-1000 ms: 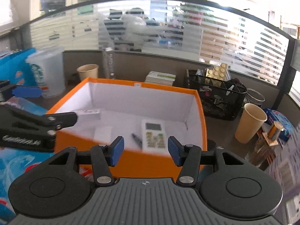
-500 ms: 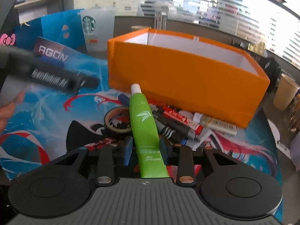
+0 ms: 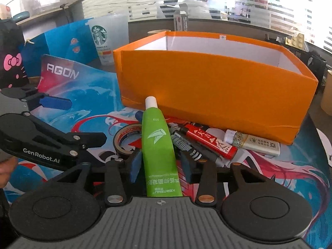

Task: Organize rigid objects
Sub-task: 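Close the right tool on the green tube while the left tool grasps the black tape roll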

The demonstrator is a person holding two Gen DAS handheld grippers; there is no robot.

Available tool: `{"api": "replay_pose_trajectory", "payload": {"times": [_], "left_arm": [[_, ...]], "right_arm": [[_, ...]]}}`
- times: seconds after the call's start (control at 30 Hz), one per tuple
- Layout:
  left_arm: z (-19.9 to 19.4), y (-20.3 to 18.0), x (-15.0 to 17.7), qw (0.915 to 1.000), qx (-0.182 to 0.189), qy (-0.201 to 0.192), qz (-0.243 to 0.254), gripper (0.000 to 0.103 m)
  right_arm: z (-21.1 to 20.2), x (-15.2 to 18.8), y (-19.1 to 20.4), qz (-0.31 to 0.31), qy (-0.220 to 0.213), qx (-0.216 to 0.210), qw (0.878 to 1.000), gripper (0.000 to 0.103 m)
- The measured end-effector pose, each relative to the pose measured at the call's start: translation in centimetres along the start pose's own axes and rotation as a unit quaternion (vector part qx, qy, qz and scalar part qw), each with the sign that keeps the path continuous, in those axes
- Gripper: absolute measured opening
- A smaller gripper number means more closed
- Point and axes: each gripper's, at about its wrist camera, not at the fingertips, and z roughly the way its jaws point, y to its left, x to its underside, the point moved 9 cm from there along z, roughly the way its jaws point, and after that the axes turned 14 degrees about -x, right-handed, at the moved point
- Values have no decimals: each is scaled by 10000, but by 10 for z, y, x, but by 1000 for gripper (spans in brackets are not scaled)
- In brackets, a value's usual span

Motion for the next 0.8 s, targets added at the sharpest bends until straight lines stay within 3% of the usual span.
{"api": "replay_pose_trajectory", "payload": {"times": [0.17,0.27,0.43,0.53,0.67,0.8], "left_arm": [[3,-1,-2,10000,-20,-3,10,102],[3,-9,-2,10000,56,-50,63,102],[-1,-19,-4,9995,230,-140,134,102],[-12,-19,-7,9991,138,-397,74,102],[-20,-37,-8,9971,544,-473,254,102],[-16,-58,-6,9956,703,-485,394,101]], "right_arm": [[-6,6,9,-334,5,497,9982,30],[-19,6,8,-176,-236,436,9986,30],[-26,9,-4,26,-289,506,9983,30],[-32,14,-10,119,-315,531,9980,30],[-40,18,-12,147,-304,582,9977,30],[-49,16,-18,214,-425,661,9967,30]]}}
